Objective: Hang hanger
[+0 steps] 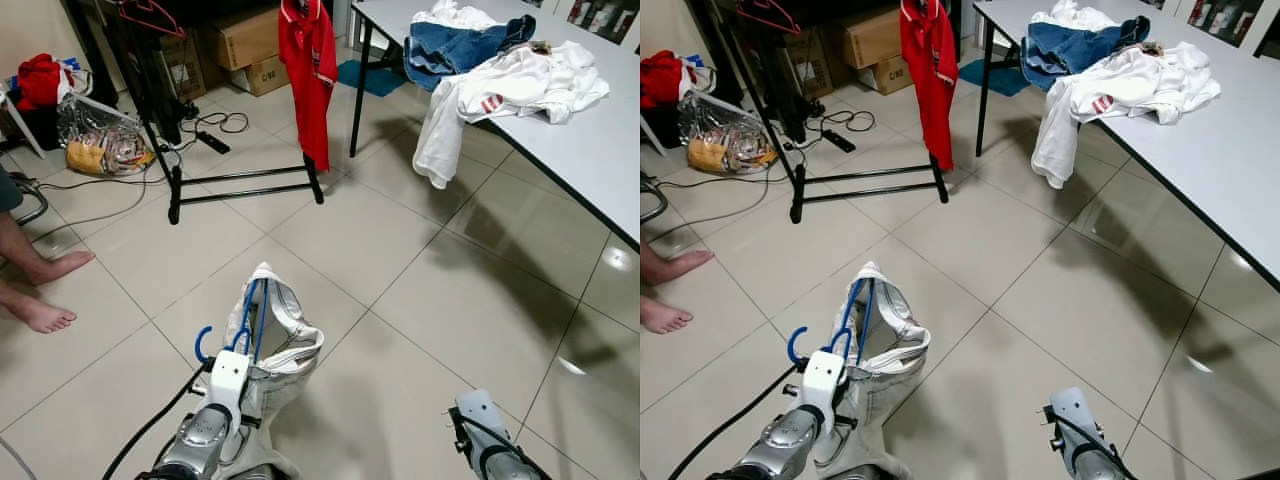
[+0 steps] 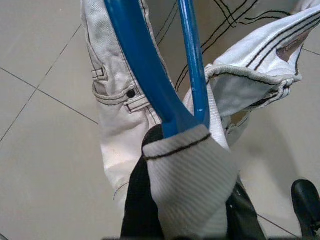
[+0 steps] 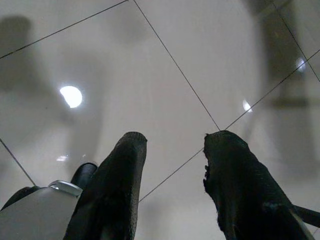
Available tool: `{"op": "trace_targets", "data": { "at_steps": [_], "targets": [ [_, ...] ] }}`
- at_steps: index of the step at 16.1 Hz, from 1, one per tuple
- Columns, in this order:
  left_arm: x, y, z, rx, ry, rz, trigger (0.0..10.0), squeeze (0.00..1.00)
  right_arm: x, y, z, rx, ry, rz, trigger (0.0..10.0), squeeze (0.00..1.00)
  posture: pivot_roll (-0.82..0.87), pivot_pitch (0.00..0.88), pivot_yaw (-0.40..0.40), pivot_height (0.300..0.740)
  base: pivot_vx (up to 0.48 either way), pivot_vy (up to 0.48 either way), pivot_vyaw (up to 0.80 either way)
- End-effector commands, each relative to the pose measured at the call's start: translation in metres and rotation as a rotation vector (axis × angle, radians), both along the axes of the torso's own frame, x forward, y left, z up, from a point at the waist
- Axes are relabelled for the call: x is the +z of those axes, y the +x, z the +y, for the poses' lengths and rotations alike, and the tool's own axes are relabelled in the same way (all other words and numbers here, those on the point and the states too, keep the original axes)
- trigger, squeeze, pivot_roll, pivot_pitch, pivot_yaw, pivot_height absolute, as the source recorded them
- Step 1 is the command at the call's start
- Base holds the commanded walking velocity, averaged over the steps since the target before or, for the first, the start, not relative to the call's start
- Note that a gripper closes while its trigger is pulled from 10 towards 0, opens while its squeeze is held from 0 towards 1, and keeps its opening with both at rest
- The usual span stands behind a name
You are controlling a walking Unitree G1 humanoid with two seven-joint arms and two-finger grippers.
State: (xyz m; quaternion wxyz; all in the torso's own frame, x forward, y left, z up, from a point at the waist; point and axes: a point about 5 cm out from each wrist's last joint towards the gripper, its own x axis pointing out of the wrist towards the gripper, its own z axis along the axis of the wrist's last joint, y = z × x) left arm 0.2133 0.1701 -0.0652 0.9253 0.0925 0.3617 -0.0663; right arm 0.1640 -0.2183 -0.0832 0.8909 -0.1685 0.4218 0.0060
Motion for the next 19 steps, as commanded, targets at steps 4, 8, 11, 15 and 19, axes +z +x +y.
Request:
{"op": "trace_targets", "data": {
  "at_steps": [4, 8, 11, 15, 19],
  "targets": [
    [0.007, 0.012, 0.001, -0.009, 0.006, -0.035, 10.0, 0.0, 0.003, 0.007, 0.003, -0.001, 0.004, -0.022, 10.0, 0.0, -0.03, 0.0, 0.036, 0.74, 0.0, 0.0, 0.0],
    [0.004, 0.005, 0.008, 0.01, 0.014, -0.027, 10.0, 0.0, 0.003, 0.011, 0.009, 0.029, 0.015, -0.031, 10.0, 0.0, -0.01, 0.0, 0.028, 0.74, 0.0, 0.0, 0.0],
    [-0.001, -0.004, 0.007, 0.026, -0.006, -0.014, 10.0, 0.0, 0.004, 0.011, 0.013, 0.071, 0.038, -0.041, 5.6, 0.0, -0.01, 0.0, 0.022, 0.74, 0.0, 0.0, 0.0],
    [0.0, -0.004, 0.007, 0.022, -0.002, -0.015, 10.0, 0.0, 0.003, 0.009, 0.014, 0.074, 0.048, -0.042, 0.7, 0.0, 0.0, 0.004, 0.018, 0.74, 0.0, 0.0, 0.0],
    [0.001, -0.001, 0.005, 0.016, 0.0, -0.02, 10.0, 0.0, 0.004, 0.012, 0.012, 0.075, 0.042, -0.049, 10.0, 0.0, -0.02, 0.0, 0.019, 0.74, 0.0, 0.0, 0.0]
  ]
}}
